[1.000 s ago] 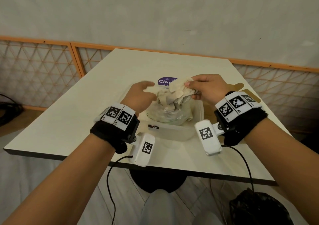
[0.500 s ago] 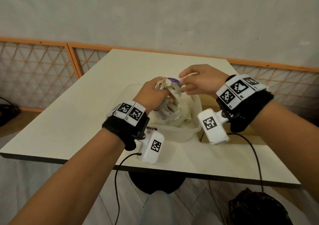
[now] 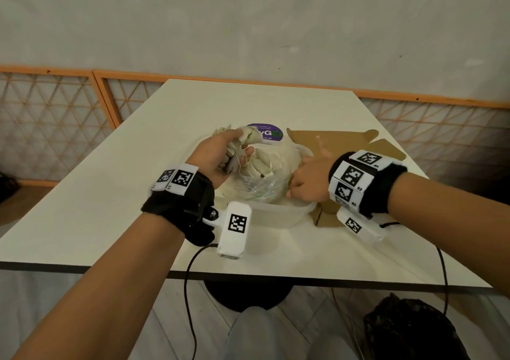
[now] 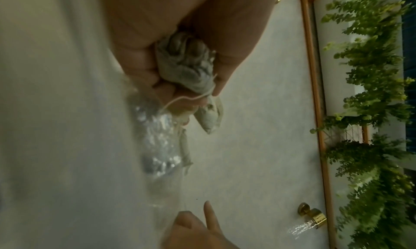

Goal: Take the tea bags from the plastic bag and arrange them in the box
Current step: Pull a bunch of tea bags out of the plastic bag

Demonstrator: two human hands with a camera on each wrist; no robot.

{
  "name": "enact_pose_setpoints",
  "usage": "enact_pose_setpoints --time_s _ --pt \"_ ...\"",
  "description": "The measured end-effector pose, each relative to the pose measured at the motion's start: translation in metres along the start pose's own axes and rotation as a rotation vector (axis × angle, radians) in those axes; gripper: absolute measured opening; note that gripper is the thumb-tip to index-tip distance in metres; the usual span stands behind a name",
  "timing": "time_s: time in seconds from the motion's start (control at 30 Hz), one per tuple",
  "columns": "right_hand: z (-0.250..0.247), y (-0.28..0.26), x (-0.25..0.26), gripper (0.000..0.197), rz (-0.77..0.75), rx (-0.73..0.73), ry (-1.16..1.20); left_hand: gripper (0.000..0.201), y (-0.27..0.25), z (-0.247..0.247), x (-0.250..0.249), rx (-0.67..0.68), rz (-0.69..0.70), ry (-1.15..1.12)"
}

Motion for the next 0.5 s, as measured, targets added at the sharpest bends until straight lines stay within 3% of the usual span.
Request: enact_pose_setpoints --time_s 0.13,0.33,0.43,0.5 --pt "-0.004 -0.005 -0.003 0.042 -0.015 -0.077 0.203 0.01 0.004 -0.008 0.001 -0.105 0.044 0.032" --pt "-0.029 -0.029 -0.038 0.022 -0.164 -0.612 1.306 0.017 0.002 -0.005 0.0 -0.106 0.146 0.008" --pt "-0.041 -0.038 -0.04 0.022 -0.277 -0.597 1.64 0.011 -0.003 0.013 -0.006 -0.008 0.16 0.064" --pt "-0.047 -0.041 -0.031 0.021 -0.344 -0.558 1.727 0.031 -0.007 0.026 -0.01 0.118 0.133 0.189"
Point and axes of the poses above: each hand's wrist, its own y-axis towards the middle knuckle, its own z-axis out of the palm, x = y × z, the point moved 1 cm from there along y, towards the middle knuckle, and after that the axes turned 4 degrees about -z, right-handed, at the moved point
